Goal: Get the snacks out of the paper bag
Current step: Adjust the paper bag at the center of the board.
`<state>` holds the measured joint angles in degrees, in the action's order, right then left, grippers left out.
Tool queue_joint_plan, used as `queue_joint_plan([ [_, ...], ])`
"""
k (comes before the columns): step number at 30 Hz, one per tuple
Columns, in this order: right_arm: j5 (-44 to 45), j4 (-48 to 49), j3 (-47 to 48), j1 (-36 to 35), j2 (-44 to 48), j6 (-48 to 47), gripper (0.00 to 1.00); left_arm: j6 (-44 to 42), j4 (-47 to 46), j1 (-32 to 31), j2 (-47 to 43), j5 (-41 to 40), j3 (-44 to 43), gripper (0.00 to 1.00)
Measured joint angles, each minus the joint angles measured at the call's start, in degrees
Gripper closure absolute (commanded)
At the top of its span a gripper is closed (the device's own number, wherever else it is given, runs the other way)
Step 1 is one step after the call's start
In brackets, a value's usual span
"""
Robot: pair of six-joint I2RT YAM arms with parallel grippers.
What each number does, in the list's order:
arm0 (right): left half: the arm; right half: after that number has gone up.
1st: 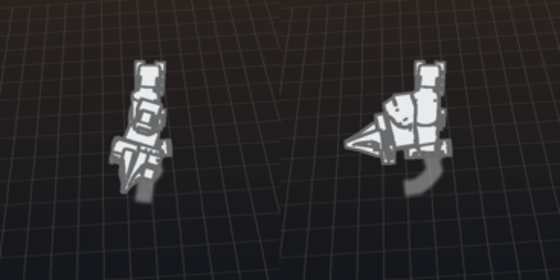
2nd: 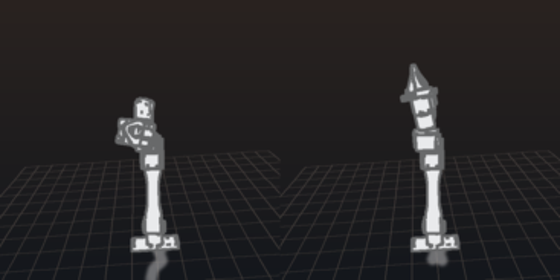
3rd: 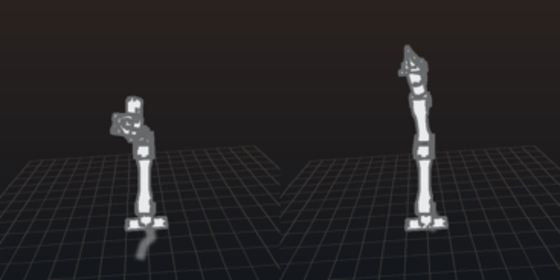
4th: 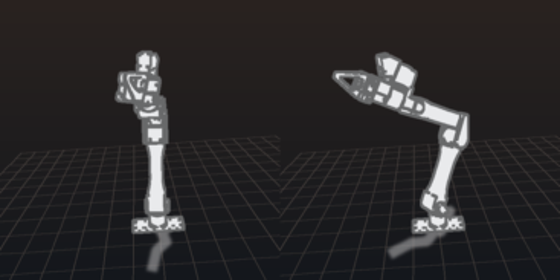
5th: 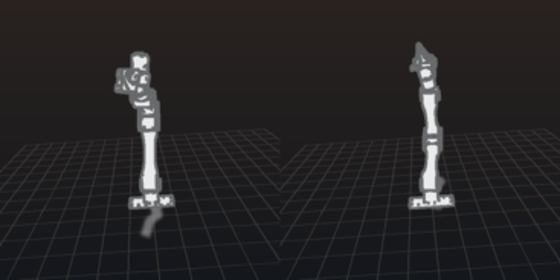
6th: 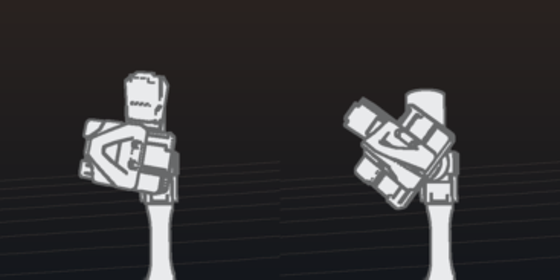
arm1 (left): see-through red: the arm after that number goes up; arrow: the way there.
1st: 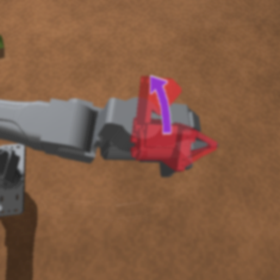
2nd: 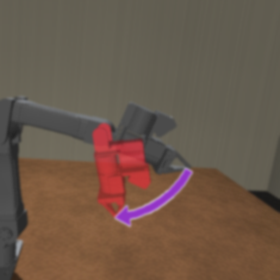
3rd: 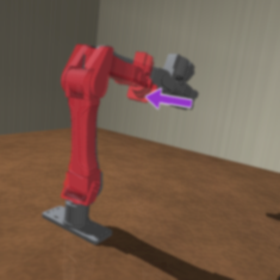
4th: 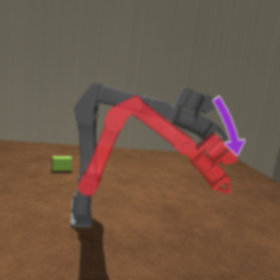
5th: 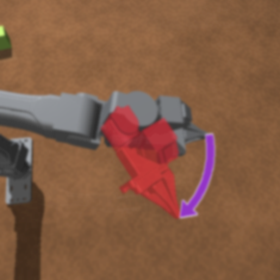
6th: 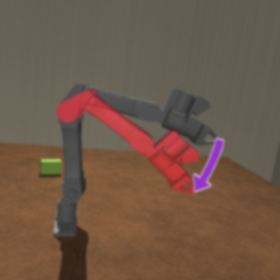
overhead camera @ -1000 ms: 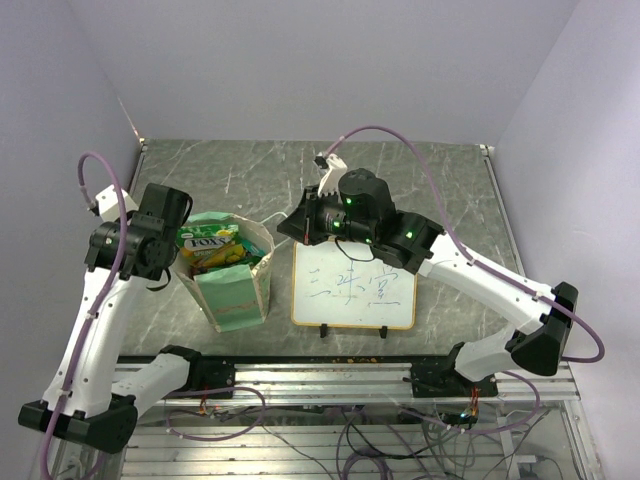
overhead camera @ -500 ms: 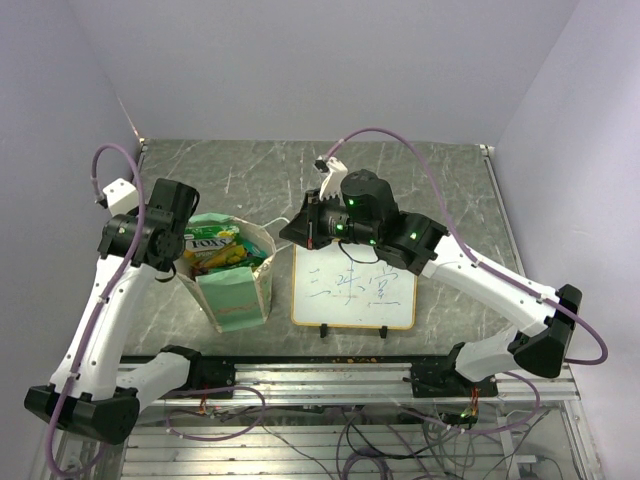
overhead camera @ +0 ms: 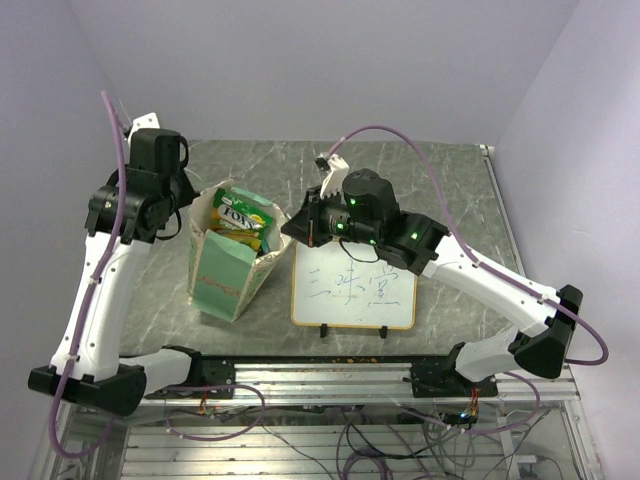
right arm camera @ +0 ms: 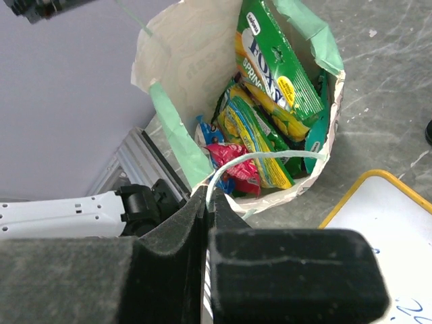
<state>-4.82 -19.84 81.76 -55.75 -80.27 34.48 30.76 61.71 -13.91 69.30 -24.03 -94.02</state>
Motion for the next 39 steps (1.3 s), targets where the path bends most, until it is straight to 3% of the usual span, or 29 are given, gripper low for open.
queue_joint_plan([
  [7,-0.2,1.2,-0.4,-0.6,-0.3,1.1,1.0,-3.1,-1.6,0.0,-8.5,4.1,10.3,0.93],
  [14,0.1,2.8,-1.3,-0.9,-0.3,2.6,0.99,-2.2,3.7,0.0,-9.8,-1.0,11.2,0.93],
  [21,1.2,-0.4,-1.2,-0.9,-0.3,-0.1,0.65,-4.7,3.7,0.1,-11.0,4.2,11.2,0.93],
  [23,2.8,-3.2,-0.6,-0.9,-0.3,-2.7,0.5,-5.7,3.3,0.1,-11.5,6.4,11.2,0.93],
  [25,5.2,-6.6,1.1,-0.9,-0.3,-5.9,0.23,-6.6,2.8,0.1,-12.0,8.0,11.2,0.93],
  [27,8.4,-9.4,3.8,-0.9,-0.3,-9.2,0.07,-7.8,2.4,0.1,-12.6,9.4,11.2,0.93],
  [29,11.5,-11.0,6.6,-0.8,-0.5,-12.1,0.01,-9.0,2.1,0.1,-12.9,10.4,11.2,0.93],
  [33,13.4,-10.6,11.4,-0.7,-1.8,-18.1,0.0,-11.7,1.9,0.1,-11.5,12.4,10.3,0.93],
  [39,8.3,0.1,13.1,-0.7,-8.1,-22.6,0.04,-13.5,1.5,0.1,-10.6,15.0,9.3,0.93],
])
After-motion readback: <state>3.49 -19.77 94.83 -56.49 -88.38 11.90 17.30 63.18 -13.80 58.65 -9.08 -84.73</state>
